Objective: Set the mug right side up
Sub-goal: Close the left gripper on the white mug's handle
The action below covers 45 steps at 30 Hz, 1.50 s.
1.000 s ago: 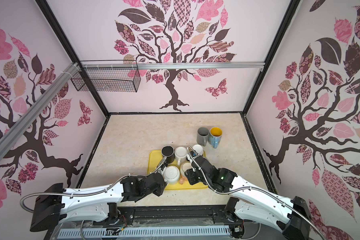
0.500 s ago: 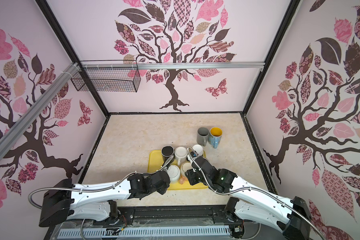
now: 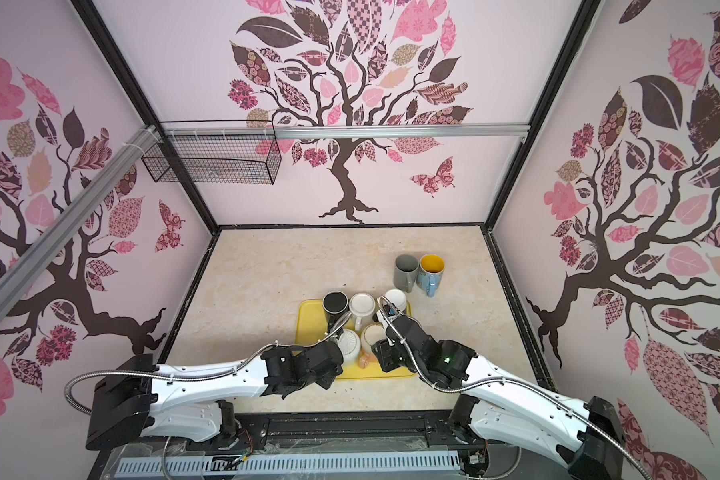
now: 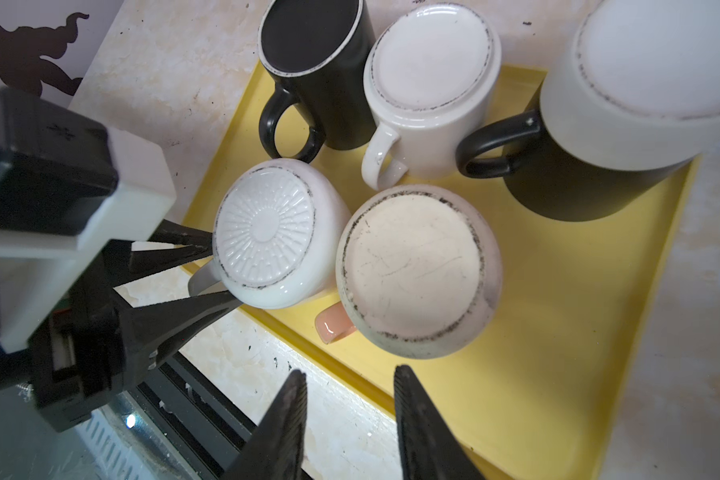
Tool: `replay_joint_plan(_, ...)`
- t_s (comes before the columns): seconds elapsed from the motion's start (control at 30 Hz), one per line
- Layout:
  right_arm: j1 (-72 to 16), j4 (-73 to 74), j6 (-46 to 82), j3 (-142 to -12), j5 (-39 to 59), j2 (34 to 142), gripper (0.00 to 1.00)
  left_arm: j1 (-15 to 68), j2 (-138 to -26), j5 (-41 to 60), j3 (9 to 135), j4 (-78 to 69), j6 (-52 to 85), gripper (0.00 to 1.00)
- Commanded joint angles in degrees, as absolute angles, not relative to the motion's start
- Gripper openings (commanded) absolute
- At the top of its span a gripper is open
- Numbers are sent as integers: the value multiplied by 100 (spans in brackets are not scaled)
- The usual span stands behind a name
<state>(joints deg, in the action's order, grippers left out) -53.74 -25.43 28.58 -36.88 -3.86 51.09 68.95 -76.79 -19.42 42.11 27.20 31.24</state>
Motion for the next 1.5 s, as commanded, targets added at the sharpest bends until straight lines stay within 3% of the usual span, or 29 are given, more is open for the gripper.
replay_joint_plan(0.0,-5401,-2500,2905,-3691,-463,5010,38,6905,-7752,-2074,4482,2746,3110,46)
replay_joint_plan(0.63,-5397,-2426,2927,-3638,-415,4957,33,6863,-7702,-2251,4483,2874,3092,33)
replay_joint_plan(1.2,-5401,-2229,2868,-3827,-84,5105,32,6705,-7225,-1946,4373,2780,3003,7)
replay_joint_plan(1.27,-5399,-2202,2848,-3855,-42,5165,33,6706,-7237,-2011,4386,2871,3006,9)
replay_joint_plan(1.47,-5404,-2091,2856,-3765,-24,5179,32,6706,-7400,-2196,4438,3138,3054,34)
